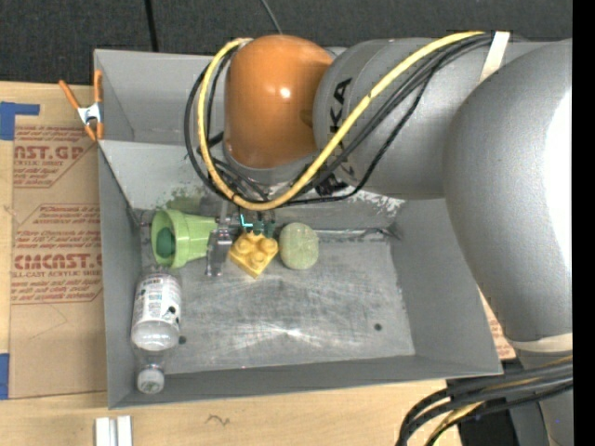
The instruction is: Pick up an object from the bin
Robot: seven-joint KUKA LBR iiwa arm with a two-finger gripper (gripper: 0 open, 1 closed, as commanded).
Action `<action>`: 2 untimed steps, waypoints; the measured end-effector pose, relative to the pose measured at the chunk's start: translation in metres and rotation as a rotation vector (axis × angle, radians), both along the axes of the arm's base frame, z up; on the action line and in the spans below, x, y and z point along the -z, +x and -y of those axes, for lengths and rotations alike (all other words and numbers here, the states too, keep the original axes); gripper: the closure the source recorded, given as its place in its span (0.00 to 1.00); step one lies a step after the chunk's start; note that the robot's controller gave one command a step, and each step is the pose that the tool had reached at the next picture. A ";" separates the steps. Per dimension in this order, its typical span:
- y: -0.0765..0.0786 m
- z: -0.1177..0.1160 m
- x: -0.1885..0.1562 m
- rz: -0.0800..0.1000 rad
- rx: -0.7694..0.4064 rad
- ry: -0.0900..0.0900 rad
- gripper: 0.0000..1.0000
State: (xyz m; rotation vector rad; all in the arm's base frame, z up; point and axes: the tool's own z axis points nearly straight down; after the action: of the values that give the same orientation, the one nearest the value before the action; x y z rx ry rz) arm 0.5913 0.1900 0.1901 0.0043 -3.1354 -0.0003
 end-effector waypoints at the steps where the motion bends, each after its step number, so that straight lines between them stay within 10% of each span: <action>1: 0.002 0.001 -0.005 0.008 0.002 0.001 0.00; 2: 0.000 -0.008 0.034 0.013 0.080 0.002 0.00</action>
Offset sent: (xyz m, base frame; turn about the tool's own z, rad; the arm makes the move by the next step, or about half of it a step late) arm -0.0096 0.0258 -0.1201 0.2305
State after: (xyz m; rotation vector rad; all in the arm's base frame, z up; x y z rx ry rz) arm 0.5909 0.1979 0.1556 -0.1217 -3.1460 -0.0042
